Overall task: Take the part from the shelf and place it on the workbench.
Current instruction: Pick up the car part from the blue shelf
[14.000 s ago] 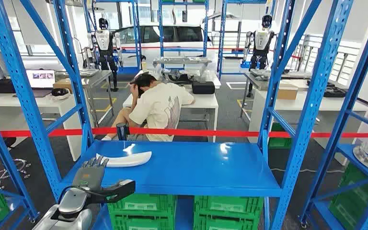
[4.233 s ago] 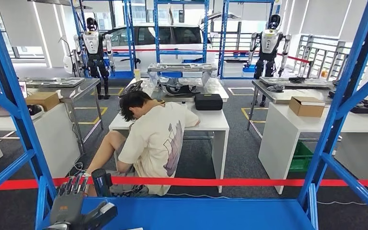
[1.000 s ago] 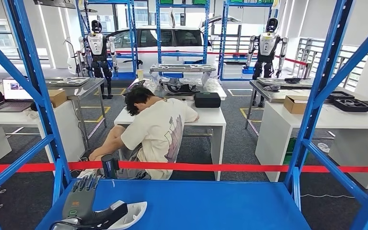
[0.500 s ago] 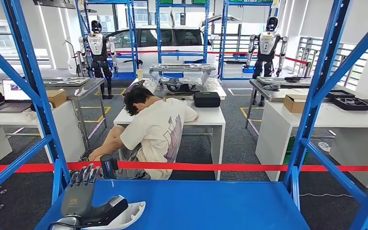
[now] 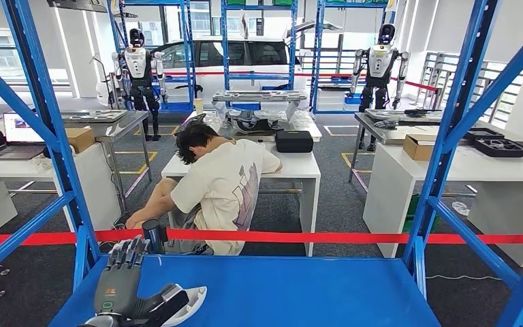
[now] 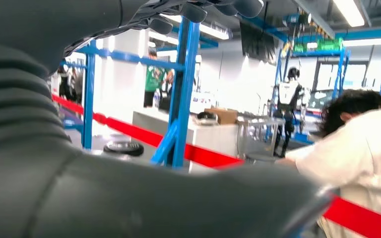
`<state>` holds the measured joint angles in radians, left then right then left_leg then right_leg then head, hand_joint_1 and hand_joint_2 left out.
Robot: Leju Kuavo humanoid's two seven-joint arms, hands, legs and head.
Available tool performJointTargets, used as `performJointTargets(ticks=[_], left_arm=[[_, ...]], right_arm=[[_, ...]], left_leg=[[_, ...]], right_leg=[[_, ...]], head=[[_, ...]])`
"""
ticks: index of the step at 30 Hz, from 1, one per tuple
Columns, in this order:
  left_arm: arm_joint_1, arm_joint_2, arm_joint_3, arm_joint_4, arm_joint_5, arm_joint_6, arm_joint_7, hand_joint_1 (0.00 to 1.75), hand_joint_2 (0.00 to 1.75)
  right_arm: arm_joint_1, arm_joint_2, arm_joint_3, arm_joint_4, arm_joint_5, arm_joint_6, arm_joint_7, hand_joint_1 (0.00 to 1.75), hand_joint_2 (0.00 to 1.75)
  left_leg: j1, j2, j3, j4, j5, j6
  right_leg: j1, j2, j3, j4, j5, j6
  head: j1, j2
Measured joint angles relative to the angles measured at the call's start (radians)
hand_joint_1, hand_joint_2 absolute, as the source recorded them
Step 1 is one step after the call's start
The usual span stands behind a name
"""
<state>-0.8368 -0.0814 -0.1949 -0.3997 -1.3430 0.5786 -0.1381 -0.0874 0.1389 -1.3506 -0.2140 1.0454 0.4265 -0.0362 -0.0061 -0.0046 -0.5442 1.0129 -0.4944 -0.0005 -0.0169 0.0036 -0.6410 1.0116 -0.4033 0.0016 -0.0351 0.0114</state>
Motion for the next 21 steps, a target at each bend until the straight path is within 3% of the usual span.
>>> performJointTargets(ticks=[10, 21], left_arm=[[0.018, -0.002, 0.023, 0.009, 0.172, -0.095, -0.067, 0.0, 1.75], [0.031, 0.005, 0.052, 0.02, 0.237, -0.183, -0.068, 0.0, 1.75]], right_arm=[[0.0, 0.0, 0.003, 0.0, 0.008, 0.0, 0.005, 0.0, 0.0], [0.0, 0.0, 0.012, 0.0, 0.014, 0.0, 0.009, 0.0, 0.0]], left_leg=[[0.0, 0.0, -0.001, 0.0, 0.0, 0.0], [0.0, 0.0, -0.001, 0.0, 0.0, 0.0]], right_leg=[[0.0, 0.0, -0.001, 0.0, 0.0, 0.0], [0.0, 0.0, -0.001, 0.0, 0.0, 0.0]], head=[[0.0, 0.0], [0.0, 0.0]])
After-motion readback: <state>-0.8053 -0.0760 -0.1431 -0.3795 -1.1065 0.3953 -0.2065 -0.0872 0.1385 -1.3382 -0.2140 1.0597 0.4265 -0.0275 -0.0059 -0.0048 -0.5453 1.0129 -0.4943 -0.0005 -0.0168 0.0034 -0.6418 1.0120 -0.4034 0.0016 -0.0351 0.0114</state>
